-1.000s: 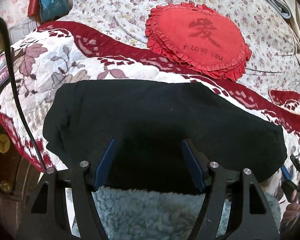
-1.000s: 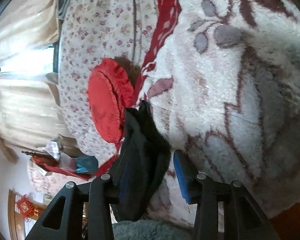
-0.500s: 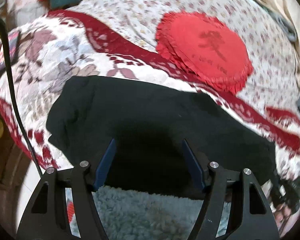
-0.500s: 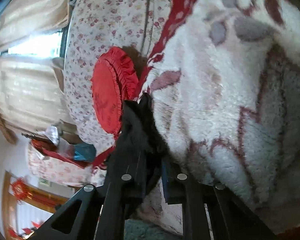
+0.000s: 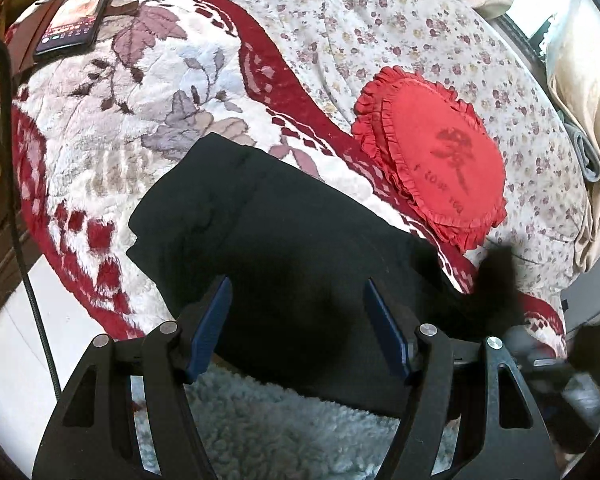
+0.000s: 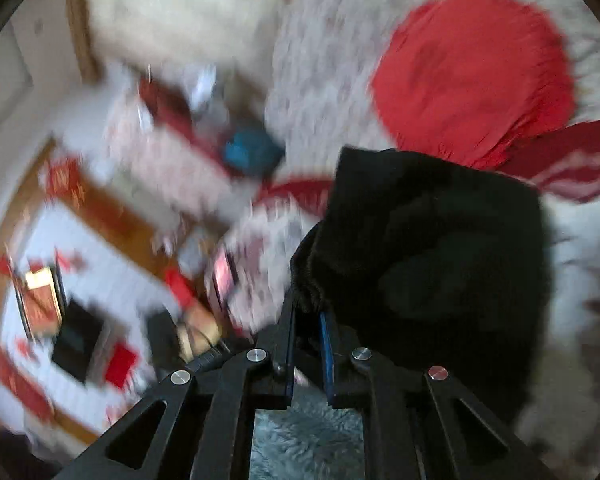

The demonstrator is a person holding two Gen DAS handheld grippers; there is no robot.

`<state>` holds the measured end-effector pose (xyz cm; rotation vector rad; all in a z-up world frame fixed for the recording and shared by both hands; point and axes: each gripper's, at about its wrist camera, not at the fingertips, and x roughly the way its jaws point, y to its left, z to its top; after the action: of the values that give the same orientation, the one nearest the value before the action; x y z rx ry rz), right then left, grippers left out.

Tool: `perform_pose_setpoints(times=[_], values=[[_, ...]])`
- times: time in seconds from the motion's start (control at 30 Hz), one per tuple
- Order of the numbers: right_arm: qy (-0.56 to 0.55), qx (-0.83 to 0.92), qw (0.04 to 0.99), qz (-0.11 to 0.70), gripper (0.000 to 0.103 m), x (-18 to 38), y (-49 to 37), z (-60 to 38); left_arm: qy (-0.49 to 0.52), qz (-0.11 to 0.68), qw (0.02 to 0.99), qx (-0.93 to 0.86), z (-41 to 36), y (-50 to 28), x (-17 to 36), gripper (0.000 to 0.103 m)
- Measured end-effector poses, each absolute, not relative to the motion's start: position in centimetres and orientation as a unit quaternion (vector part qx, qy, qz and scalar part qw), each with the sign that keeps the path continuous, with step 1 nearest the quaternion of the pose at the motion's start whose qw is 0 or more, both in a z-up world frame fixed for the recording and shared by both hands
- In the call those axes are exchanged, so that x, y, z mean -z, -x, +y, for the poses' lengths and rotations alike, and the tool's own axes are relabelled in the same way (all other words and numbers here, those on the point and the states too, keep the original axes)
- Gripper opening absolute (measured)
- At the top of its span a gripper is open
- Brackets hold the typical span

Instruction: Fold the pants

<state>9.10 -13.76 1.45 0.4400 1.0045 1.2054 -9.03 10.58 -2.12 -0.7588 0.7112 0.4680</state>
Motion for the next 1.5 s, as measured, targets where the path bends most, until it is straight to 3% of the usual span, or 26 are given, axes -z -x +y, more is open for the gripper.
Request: perform_pose_setpoints(times=[0.13, 0.23, 0.27, 0.33, 0.4, 0.53, 0.7, 0.8, 0.83, 0.87, 0.93, 1.07, 1.27, 1.5], values=[[-0.093, -0.498, 0.675, 0.536, 0.010, 3.0, -8.6, -8.3, 0.364, 0.335, 0.841, -0.221, 10.7, 9.2, 2.2, 0.068], [-0.083, -0.498, 0.669, 0.546, 0.015, 3.5, -9.1, -7.3, 0.367, 0.339, 0.839, -0.218, 10.8, 9.0, 2.4, 0.068], [-0.087, -0.499, 0.664, 0.550, 0.019, 3.9, -9.4, -7.1, 0.366, 0.340, 0.839, -0.217, 10.7, 9.0, 2.4, 0.068], [-0.108, -0.497, 0.655, 0.560, 0.044, 4.4, -9.6, -7.2, 0.361, 0.341, 0.841, -0.215, 10.5, 8.9, 2.3, 0.068], [-0.127, -0.501, 0.639, 0.570, 0.048, 4.6, -9.1, -7.6, 0.357, 0.343, 0.843, -0.213, 10.4, 8.7, 2.3, 0.068], [-0.144, -0.511, 0.649, 0.545, 0.048, 2.4, -8.5, -10.1, 0.325, 0.342, 0.860, -0.194, 9.4, 8.0, 1.5, 0.068], [-0.133, -0.387, 0.781, 0.472, 0.048, -1.1, -11.5, -17.3, 0.222, 0.347, 0.909, -0.059, 5.5, 3.8, -0.7, 0.068], [-0.115, -0.358, 0.806, 0.458, 0.027, -1.2, -13.9, -19.5, 0.200, 0.359, 0.912, -0.001, 4.2, 0.3, -0.9, 0.067], [-0.104, -0.365, 0.803, 0.459, 0.020, -1.0, -14.5, -19.4, 0.202, 0.366, 0.909, 0.010, 4.0, -1.0, -0.7, 0.056], [-0.085, -0.365, 0.806, 0.459, 0.018, -0.8, -15.0, -19.0, 0.209, 0.373, 0.904, 0.019, 4.0, -2.0, -0.5, 0.038], [-0.045, -0.366, 0.810, 0.455, 0.014, -0.5, -15.6, -18.2, 0.195, 0.395, 0.898, 0.006, 3.7, -3.8, 0.5, 0.025], [0.043, -0.383, 0.805, 0.450, 0.014, 0.9, -16.1, -15.1, 0.207, 0.491, 0.844, -0.063, 4.6, -6.2, 4.6, 0.024], [0.079, -0.358, 0.770, 0.523, 0.013, 6.1, -19.0, -13.4, 0.193, 0.510, 0.834, -0.081, 4.3, -6.8, 5.2, 0.028], [0.059, -0.409, 0.775, 0.477, 0.014, 1.6, -15.7, -15.2, 0.219, 0.506, 0.831, -0.070, 5.0, -6.6, 5.4, 0.028]])
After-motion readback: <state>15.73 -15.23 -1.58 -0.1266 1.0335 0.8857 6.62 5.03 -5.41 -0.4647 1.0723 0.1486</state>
